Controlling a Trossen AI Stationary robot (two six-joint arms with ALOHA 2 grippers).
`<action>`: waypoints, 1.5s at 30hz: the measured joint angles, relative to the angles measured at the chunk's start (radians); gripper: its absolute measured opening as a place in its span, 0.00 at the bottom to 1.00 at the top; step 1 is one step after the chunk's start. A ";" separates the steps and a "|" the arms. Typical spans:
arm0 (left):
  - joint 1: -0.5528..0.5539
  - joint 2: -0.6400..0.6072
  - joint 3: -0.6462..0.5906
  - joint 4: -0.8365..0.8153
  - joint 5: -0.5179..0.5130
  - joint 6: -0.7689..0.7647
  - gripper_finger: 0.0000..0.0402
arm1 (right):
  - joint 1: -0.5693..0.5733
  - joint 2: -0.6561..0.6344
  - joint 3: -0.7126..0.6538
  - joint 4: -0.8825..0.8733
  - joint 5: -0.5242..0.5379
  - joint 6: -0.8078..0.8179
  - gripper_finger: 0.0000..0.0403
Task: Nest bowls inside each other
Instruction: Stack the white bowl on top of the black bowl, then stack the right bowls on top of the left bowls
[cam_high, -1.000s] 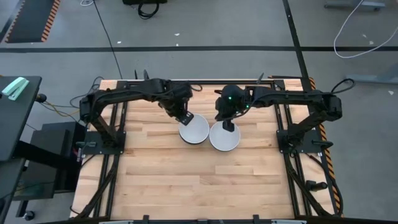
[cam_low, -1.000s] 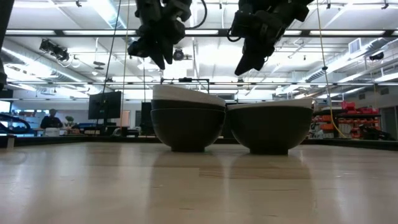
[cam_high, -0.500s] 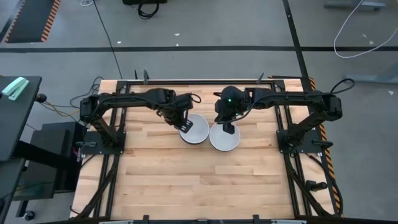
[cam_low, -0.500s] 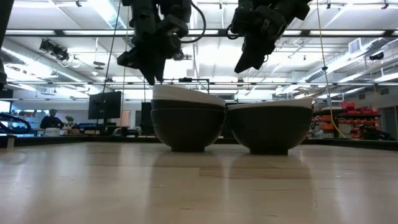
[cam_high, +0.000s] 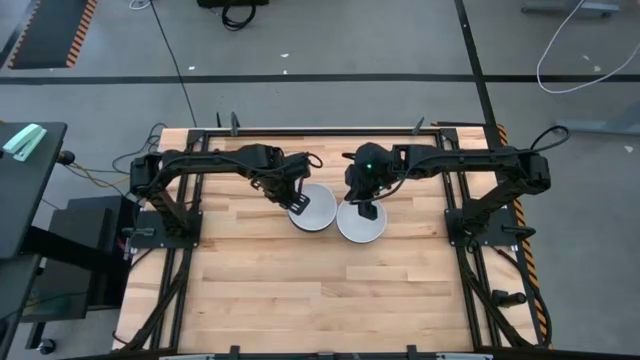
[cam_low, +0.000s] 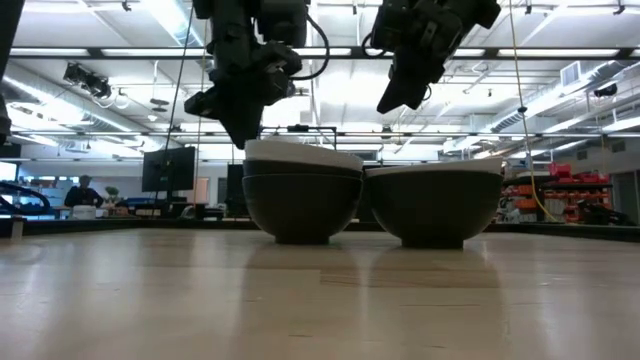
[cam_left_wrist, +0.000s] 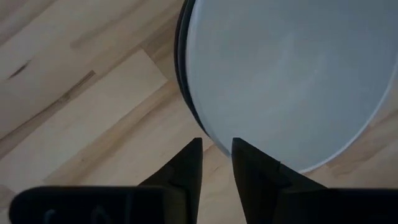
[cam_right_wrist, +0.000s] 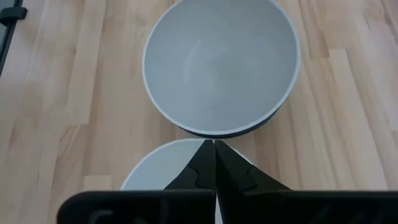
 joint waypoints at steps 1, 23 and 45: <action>0.000 0.001 0.000 0.002 -0.004 0.000 0.23 | 0.000 0.000 0.000 0.000 0.000 0.002 0.00; 0.030 -0.005 0.030 0.053 -0.026 0.037 0.19 | 0.024 0.000 0.000 -0.071 0.000 0.017 0.02; 0.289 -0.077 0.031 0.027 -0.141 0.247 0.19 | -0.053 -0.036 0.002 -0.467 0.125 0.092 0.08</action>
